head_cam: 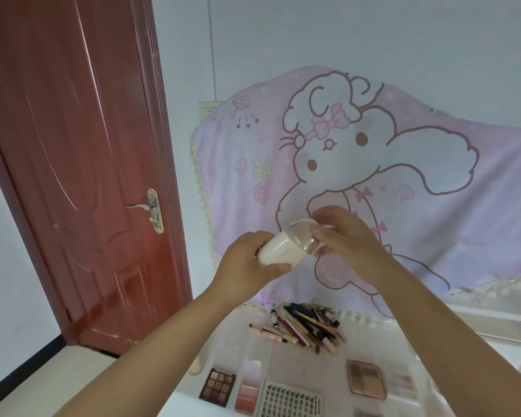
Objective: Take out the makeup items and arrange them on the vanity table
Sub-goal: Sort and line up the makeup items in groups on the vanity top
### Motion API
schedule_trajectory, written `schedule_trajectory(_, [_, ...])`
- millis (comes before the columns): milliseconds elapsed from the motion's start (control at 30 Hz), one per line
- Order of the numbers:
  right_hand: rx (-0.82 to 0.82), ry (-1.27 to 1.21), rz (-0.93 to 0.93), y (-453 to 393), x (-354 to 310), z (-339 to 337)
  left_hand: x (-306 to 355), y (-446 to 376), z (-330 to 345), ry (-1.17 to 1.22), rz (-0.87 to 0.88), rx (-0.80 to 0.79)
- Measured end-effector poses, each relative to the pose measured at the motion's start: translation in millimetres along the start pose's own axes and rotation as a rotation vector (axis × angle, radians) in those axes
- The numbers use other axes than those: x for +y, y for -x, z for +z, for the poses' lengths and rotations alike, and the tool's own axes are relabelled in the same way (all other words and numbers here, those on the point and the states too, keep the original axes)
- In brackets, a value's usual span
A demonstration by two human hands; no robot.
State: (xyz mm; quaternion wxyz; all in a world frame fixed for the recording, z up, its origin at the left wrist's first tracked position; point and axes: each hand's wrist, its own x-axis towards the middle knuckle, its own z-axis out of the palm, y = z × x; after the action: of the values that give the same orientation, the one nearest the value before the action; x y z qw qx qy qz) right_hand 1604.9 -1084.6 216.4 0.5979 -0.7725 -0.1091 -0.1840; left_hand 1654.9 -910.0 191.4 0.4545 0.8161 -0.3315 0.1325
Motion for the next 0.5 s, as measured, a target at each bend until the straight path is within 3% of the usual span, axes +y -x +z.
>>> schedule_trajectory(167, [-0.135, 0.26, -0.008, 6.5, -3.2, -5.2, -2.0, 1.3, 2.9, -0.079, 0.026, -0.051])
schedule_trajectory(300, [-0.048, 0.181, -0.039, 10.2, -3.0, -5.2, -1.0, 1.4, 7.0, -0.097, 0.026, -0.079])
schedule_trajectory(500, [-0.081, -0.004, -0.008, 15.5, -3.9, -7.9, -2.0, 2.7, 9.0, -0.068, 0.02, -0.099])
